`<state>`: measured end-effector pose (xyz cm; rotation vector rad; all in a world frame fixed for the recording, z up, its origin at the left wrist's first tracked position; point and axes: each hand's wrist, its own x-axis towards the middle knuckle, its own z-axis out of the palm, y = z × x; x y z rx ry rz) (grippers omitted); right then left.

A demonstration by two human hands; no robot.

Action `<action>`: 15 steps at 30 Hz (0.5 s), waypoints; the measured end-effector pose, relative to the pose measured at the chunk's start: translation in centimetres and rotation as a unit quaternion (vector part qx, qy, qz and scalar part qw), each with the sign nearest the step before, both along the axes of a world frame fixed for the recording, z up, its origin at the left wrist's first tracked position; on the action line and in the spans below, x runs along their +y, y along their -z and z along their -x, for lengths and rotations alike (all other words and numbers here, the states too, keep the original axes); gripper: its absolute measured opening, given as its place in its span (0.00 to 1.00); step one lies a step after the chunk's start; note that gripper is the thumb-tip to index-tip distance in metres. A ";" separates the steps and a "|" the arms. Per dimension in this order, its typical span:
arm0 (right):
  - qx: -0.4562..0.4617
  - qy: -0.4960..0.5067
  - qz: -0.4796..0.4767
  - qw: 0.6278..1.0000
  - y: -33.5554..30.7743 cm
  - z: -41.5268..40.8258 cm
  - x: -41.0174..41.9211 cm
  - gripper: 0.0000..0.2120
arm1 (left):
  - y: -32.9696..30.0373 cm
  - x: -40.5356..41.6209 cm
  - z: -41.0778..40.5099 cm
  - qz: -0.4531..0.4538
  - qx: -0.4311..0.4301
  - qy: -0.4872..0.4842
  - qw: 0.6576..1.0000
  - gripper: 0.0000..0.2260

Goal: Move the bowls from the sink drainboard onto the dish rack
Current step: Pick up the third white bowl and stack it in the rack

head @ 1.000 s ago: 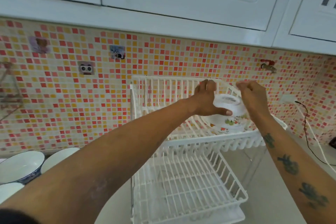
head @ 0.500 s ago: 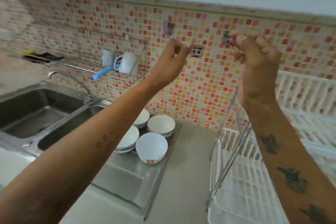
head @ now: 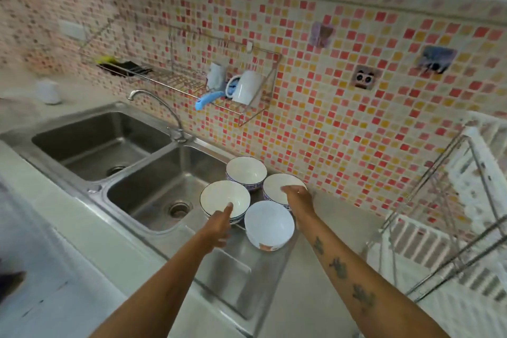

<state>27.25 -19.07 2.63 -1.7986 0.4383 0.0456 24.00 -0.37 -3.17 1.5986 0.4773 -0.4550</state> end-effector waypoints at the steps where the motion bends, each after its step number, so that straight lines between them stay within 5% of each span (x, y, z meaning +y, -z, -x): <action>1: 0.038 0.012 0.006 0.999 2.2 -0.5 -0.5 0.20 | 0.8 -0.8 0.0 0.022 0.013 0.008 1.000 0.22; 5: 0.172 0.047 0.012 0.984 7.8 -1.1 -2.5 0.44 | 4.2 -2.3 -1.4 0.098 0.057 0.025 0.993 0.10; 7: 0.196 0.040 0.009 0.980 9.7 -1.3 -3.4 0.47 | 5.7 -2.6 -2.3 0.107 0.062 0.025 0.992 0.09; 10: 0.197 0.016 0.007 0.980 11.8 -1.6 -4.3 0.44 | 6.5 -3.3 -3.0 0.094 0.049 0.008 0.994 0.08; 15: 0.180 -0.006 0.034 0.983 11.6 -0.7 -4.2 0.28 | 6.4 -5.2 -2.1 0.139 0.018 0.009 0.990 0.21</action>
